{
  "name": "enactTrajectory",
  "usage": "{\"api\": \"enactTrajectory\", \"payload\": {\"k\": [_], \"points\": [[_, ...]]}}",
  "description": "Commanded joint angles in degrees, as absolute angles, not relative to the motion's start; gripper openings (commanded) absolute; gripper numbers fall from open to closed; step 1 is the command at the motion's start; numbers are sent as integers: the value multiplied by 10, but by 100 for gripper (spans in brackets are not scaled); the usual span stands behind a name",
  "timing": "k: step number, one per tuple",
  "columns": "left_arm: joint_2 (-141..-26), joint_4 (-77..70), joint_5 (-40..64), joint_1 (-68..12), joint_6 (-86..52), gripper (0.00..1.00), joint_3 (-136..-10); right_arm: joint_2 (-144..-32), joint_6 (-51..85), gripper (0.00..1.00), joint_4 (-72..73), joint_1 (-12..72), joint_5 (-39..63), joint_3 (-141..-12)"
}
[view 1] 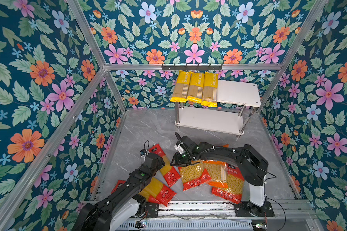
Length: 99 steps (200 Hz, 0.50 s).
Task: Arrange pasta packages on shelves
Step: Pick up the pasta bag from the middle-left of the table.
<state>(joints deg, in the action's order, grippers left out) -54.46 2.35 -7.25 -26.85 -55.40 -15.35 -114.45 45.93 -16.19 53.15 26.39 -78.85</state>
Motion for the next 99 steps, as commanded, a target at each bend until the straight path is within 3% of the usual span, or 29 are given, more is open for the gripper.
{"api": "enactTrajectory", "payload": {"k": [1,46,71,84,99], "points": [[-562,-39,-51,-267,-568,70,-144,-1167,434,53,-216,531,250,-810],[-599,-86,-36,-267,-566,62,-129,-1225,421,54,-219,530,285,-830],[-615,-107,-27,-267,-568,46,-118,-1243,440,50,-151,531,340,-811],[-622,-121,-15,-267,-571,40,-114,-1246,456,46,-103,530,372,-799],[-624,-125,-7,-267,-572,36,-116,-1238,471,35,-68,530,386,-788]]}}
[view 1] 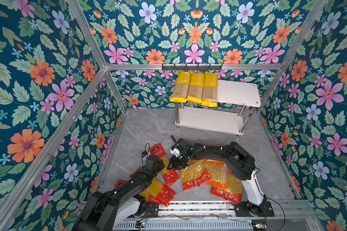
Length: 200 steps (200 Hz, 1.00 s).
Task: Arrange pasta packages on shelves
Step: Pick up the pasta bag from the middle-left of the table, then place the pasta bag in the pasta bag.
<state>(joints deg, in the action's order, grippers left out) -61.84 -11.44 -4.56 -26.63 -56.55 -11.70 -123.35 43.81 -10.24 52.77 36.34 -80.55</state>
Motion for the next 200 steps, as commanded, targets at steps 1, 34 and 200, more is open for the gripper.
{"api": "enactTrajectory", "payload": {"k": [1,34,200], "points": [[-624,-124,-6,-267,-572,36,-117,-1237,471,34,-66,530,386,-787],[-598,-86,-13,-266,-564,35,-140,-1198,495,16,-20,529,388,-767],[-679,-252,98,-334,-525,61,-251,-824,484,13,-147,425,300,-466]]}}
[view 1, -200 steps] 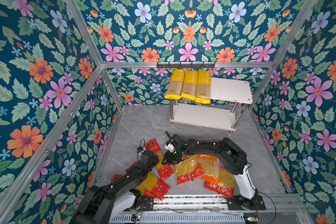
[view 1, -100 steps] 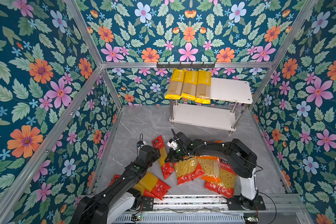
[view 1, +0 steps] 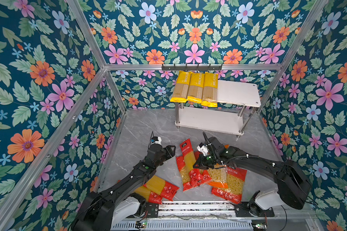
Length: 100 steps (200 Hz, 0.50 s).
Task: Arrange pasta packages on shelves
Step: Place the pasta bag in the pasta bag.
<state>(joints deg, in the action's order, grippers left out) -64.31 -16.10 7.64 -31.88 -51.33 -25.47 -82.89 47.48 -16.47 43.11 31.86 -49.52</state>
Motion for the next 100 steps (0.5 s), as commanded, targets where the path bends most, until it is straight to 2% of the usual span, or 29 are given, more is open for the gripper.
{"api": "enactTrajectory", "payload": {"k": [1,35,100], "points": [[-681,-255,98,-334,-526,61,-251,-824,485,13,-144,424,301,-464],[-739,-317,116,-359,-545,54,-235,-842,509,22,-81,418,315,-427],[-798,-381,118,-395,-574,40,-216,-861,514,39,-55,416,326,-421]]}}
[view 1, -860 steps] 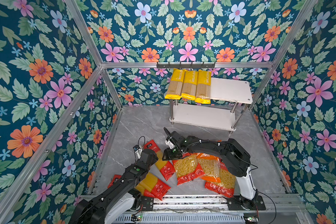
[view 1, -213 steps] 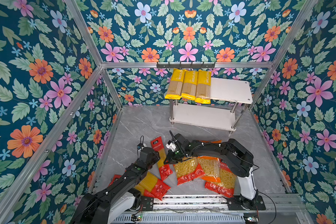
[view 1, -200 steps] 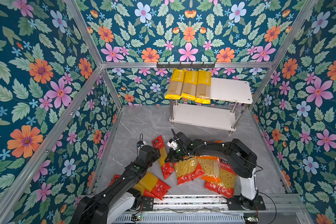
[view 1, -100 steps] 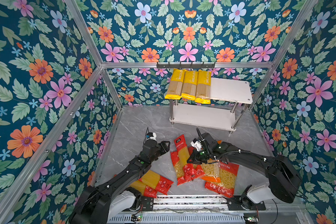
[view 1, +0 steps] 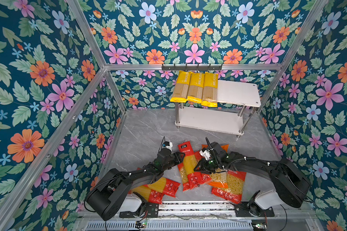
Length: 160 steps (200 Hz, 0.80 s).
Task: Arrange pasta packages on shelves
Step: Place the pasta bag in the pasta bag, then pick up the pasta bag.
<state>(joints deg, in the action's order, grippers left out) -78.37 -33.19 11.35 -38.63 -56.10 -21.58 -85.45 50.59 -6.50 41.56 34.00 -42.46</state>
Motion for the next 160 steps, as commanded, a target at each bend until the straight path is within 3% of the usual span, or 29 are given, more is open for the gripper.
{"api": "enactTrajectory", "payload": {"k": [1,55,107,160], "points": [[-800,-382,118,-396,-575,40,-217,-861,514,39,-54,416,327,-421],[-836,-408,125,-413,-587,30,-224,-883,543,41,6,415,341,-412],[-807,-377,116,-412,-575,29,-230,-863,551,19,32,415,349,-415],[-752,-310,108,-404,-541,34,-264,-814,551,11,41,415,357,-419]]}}
